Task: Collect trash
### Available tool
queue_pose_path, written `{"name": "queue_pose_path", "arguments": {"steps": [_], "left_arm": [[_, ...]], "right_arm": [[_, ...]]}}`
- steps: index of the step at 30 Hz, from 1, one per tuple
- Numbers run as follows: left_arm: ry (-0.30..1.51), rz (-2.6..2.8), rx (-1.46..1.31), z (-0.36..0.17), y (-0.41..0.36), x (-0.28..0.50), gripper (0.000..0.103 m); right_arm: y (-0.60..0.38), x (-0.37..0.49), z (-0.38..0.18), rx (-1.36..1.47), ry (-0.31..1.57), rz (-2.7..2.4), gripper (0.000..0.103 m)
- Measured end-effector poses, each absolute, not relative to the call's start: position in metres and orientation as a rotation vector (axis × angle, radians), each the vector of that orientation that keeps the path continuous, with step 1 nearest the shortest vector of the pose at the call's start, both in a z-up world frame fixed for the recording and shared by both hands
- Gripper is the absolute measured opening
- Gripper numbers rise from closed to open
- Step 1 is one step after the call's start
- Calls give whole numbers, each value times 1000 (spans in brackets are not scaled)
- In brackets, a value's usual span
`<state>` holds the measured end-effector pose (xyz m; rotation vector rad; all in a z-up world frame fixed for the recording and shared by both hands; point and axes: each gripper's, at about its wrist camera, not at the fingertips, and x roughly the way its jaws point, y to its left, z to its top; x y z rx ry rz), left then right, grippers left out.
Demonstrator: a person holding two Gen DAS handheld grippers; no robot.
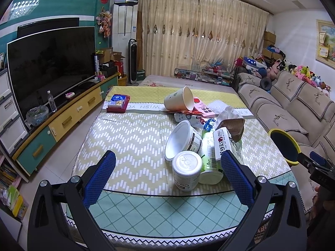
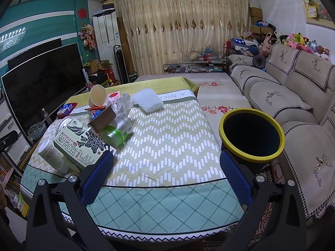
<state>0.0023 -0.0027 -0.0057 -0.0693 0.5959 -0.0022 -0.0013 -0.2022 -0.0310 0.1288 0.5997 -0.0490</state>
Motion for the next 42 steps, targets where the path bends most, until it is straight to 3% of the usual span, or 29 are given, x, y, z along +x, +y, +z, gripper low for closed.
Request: {"name": "queue_pose_path", "arguments": {"steps": [42], "left_arm": [[605,3,-68,-8,-1,5,99]], "right_arm": [[-203,5,-41,135,624,-47,96]]}}
